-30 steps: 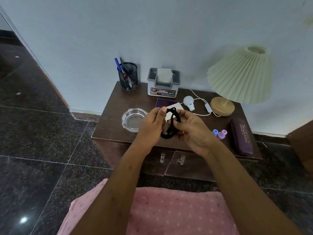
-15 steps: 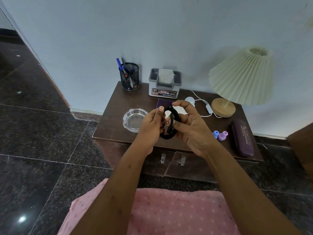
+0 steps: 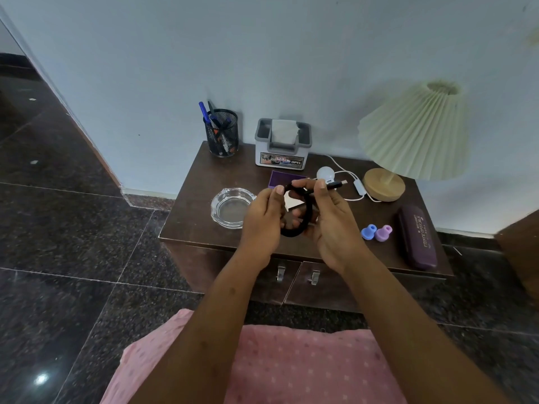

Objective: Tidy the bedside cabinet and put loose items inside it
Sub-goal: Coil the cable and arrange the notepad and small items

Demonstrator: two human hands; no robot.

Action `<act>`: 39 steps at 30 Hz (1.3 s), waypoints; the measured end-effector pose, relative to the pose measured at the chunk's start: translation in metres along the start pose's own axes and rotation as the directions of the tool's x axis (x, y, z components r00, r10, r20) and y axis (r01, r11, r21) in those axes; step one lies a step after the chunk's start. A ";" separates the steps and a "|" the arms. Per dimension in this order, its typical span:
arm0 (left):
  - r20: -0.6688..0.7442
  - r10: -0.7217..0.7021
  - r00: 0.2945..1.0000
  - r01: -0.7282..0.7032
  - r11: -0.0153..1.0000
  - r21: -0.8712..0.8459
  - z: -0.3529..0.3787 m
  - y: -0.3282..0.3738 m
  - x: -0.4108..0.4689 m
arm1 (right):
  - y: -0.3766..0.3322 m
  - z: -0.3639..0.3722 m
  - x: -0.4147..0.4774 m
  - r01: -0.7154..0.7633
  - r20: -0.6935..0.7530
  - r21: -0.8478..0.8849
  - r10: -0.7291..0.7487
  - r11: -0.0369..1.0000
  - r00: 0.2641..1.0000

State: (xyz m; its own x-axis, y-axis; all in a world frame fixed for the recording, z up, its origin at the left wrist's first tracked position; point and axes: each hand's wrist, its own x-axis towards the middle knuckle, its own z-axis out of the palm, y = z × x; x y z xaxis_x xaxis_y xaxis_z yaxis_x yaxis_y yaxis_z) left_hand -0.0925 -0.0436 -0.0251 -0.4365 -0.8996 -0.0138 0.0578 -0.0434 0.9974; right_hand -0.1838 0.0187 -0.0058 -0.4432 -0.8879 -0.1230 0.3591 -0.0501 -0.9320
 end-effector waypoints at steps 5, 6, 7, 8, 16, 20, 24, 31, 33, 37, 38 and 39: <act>-0.042 -0.115 0.993 0.101 0.964 -0.247 0.003 -0.001 0.002 | 0.003 0.008 0.004 -0.071 -0.148 0.294 0.119 0.953 0.982; -0.023 -0.119 0.993 0.108 0.954 -0.279 0.003 -0.001 0.001 | 0.003 0.008 0.005 -0.070 -0.177 0.324 0.133 0.944 0.975; -0.002 -0.116 0.993 0.110 0.948 -0.297 0.003 -0.001 0.001 | 0.002 0.008 0.005 -0.060 -0.209 0.350 0.140 0.935 0.968; 0.019 -0.106 0.994 0.107 0.947 -0.301 0.004 0.000 0.000 | 0.002 0.008 0.004 -0.048 -0.240 0.369 0.145 0.928 0.960; 0.130 0.105 0.986 -0.102 0.994 -0.026 0.008 -0.002 -0.005 | 0.006 0.002 0.005 -0.134 -0.346 0.096 0.159 0.986 0.924; 0.122 0.216 0.969 -0.232 0.964 0.131 0.002 0.001 -0.006 | 0.005 0.004 0.003 -0.234 -0.238 -0.075 0.211 0.969 0.948; 0.070 0.258 0.964 -0.267 0.939 0.218 -0.004 0.005 -0.005 | -0.002 0.001 0.002 -0.296 0.030 -0.076 0.299 0.952 0.954; 0.031 0.312 0.949 -0.302 0.880 0.367 -0.007 0.001 0.001 | 0.002 0.002 0.000 -0.268 -0.028 -0.199 0.268 0.943 0.963; -0.081 0.254 0.964 -0.214 0.918 0.333 -0.015 -0.001 0.007 | -0.005 -0.002 0.000 -0.253 -0.026 -0.081 0.251 0.964 0.968; -0.118 0.079 0.990 -0.055 0.980 0.192 -0.023 -0.006 0.012 | -0.016 -0.009 -0.001 -0.164 0.069 -0.067 0.169 0.984 0.983; -0.086 0.073 0.994 -0.055 0.978 0.201 -0.019 -0.007 0.010 | -0.013 -0.008 -0.002 -0.143 0.062 -0.146 0.154 0.979 0.986; -0.062 0.077 0.995 -0.062 0.975 0.215 -0.015 -0.007 0.007 | -0.009 -0.006 -0.002 -0.124 0.036 -0.224 0.135 0.967 0.990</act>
State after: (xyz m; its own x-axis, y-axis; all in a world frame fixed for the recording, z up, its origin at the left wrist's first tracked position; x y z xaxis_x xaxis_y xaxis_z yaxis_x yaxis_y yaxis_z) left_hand -0.0828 -0.0558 -0.0336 -0.3742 -0.9255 0.0583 -0.1095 0.1066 0.9883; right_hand -0.1908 0.0238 0.0012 -0.3605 -0.9026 -0.2353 0.2181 0.1637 -0.9621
